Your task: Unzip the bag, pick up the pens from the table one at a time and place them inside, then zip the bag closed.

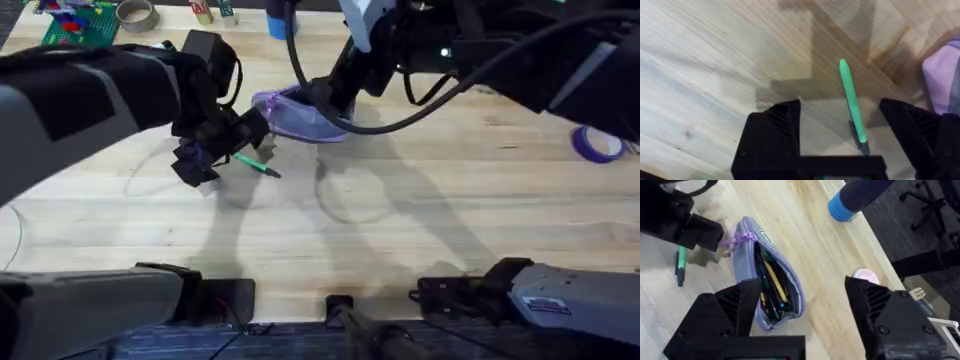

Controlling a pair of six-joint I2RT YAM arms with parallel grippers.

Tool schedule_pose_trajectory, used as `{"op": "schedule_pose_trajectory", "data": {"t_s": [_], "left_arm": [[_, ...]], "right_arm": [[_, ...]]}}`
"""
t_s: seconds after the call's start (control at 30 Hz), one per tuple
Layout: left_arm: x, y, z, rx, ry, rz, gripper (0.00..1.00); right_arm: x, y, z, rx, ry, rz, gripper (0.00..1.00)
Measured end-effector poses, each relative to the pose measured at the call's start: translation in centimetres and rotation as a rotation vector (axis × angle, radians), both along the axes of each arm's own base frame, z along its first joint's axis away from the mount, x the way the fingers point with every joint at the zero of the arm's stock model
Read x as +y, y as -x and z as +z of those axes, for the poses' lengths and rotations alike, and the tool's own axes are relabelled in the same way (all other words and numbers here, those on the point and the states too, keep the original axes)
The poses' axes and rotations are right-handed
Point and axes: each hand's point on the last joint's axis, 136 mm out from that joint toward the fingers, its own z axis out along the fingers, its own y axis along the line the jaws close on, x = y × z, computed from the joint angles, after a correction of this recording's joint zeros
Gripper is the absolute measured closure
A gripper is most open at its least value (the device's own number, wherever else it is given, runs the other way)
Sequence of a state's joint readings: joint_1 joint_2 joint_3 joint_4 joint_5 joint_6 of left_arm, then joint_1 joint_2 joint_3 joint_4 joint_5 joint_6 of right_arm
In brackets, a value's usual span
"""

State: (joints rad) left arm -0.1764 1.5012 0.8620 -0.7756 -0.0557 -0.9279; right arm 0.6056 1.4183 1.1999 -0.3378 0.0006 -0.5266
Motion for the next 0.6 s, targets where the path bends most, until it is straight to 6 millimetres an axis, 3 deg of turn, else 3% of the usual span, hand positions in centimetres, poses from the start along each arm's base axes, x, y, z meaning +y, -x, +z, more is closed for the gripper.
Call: {"op": "schedule_pose_trajectory", "data": {"t_s": [0.13, 0.6], "left_arm": [[0.08, -0.09, -0.25, 0.025, -0.010, 0.001, 0.038], [0.06, -0.55, -0.30, 0.017, -0.010, 0.006, 0.728]], "right_arm": [[0.00, 0.00, -0.02, 0.000, 0.000, 0.000, 0.006], [0.00, 0.00, -0.01, 0.000, 0.000, 0.000, 0.005]]}}
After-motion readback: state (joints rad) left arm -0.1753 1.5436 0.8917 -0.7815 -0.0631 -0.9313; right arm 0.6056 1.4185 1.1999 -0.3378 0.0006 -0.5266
